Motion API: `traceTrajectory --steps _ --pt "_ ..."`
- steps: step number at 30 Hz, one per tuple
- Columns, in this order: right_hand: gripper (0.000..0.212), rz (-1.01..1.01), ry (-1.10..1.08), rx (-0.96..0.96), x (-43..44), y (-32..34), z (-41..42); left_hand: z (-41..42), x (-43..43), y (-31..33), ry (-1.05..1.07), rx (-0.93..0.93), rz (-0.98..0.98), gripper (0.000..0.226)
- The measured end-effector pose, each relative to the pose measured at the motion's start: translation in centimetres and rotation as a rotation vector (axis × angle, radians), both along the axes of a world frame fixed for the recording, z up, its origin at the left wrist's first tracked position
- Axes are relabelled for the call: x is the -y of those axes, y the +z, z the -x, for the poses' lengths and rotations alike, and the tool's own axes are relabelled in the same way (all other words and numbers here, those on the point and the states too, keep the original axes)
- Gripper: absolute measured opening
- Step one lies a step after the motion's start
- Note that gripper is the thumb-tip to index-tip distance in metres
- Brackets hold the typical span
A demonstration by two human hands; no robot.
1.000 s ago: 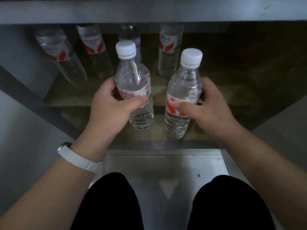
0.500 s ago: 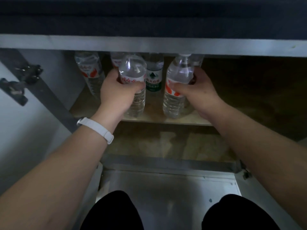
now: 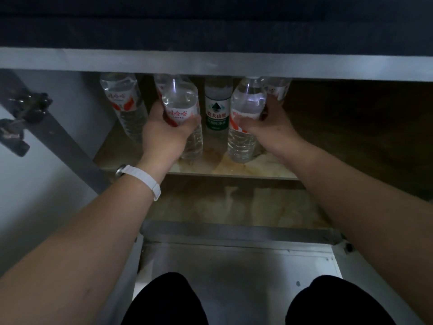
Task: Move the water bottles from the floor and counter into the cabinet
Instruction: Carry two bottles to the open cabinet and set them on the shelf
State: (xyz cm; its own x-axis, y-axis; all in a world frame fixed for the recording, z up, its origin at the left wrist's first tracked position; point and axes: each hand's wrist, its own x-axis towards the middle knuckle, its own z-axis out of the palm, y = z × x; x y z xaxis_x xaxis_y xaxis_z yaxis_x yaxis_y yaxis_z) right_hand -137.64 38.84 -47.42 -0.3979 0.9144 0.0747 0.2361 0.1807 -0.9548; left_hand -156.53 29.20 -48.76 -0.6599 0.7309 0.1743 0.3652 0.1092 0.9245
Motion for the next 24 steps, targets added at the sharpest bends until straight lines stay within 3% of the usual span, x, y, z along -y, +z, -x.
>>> traceTrajectory --steps 8,13,18,24 --pt "0.063 0.000 0.007 0.107 0.7 -1.1 -0.5 0.0 0.4 -0.6 -0.009 0.021 -0.017 0.066" --pt "0.067 0.009 -0.007 0.117 1.3 -1.5 -2.0 -1.5 2.3 -1.2 -0.013 -0.036 -0.155 0.064" --pt "0.058 -0.080 -0.078 0.154 3.4 -1.6 -4.7 -3.7 4.9 -2.5 -0.068 -0.278 -0.213 0.054" --pt "0.050 -0.401 -0.025 0.572 5.7 -1.4 -9.1 -6.4 4.7 -2.5 -0.380 -0.711 0.009 0.043"
